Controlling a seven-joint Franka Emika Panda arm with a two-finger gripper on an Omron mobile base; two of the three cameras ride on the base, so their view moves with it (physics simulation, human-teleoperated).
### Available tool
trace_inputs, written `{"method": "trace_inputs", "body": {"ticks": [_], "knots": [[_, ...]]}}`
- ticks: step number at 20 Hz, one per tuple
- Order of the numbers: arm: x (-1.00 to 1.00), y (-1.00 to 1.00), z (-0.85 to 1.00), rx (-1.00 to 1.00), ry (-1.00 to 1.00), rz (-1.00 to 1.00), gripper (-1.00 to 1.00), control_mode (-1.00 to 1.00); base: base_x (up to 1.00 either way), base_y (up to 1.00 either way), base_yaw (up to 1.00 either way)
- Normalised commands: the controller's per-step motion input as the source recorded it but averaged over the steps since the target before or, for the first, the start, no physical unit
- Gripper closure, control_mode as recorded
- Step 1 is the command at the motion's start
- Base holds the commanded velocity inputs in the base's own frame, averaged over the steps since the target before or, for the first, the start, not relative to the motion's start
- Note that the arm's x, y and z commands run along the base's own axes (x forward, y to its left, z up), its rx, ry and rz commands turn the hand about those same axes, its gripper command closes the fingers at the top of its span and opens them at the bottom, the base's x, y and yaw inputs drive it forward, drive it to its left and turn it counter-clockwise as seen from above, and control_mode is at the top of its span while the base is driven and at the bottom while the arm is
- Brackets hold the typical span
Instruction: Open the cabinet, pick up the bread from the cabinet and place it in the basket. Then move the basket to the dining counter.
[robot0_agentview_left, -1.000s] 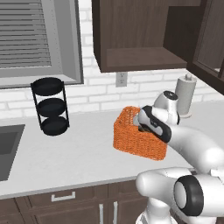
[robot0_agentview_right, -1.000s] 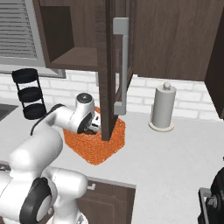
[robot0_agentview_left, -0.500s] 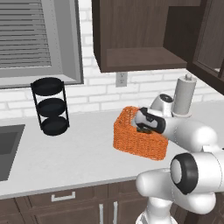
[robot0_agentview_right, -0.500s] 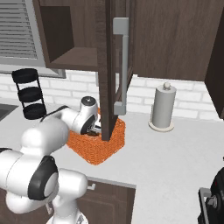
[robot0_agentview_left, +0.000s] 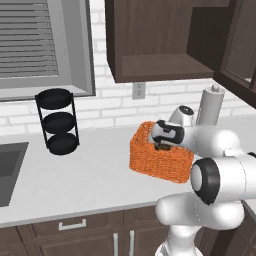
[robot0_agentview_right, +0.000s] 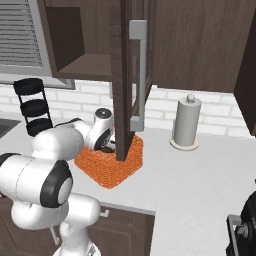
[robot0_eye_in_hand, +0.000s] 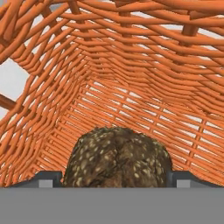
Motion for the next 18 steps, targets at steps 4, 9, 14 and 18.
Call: {"method": "trace_inputs", "body": {"ticks": [4, 9, 14, 18], "knots": [[0.27, 0.00, -0.19, 0.00, 0.00, 0.00, 1.00, -1.00, 0.00, 0.00, 0.00], [0.21, -0.02, -0.12, 0.00, 0.00, 0.00, 1.00, -1.00, 0.00, 0.00, 0.00], [0.23, -0.01, -0.13, 0.00, 0.00, 0.00, -1.00, -1.00, 0.00, 0.00, 0.00], [0.04, -0.03, 0.00, 0.00, 0.00, 0.00, -1.00, -1.00, 0.00, 0.00, 0.00]]}}
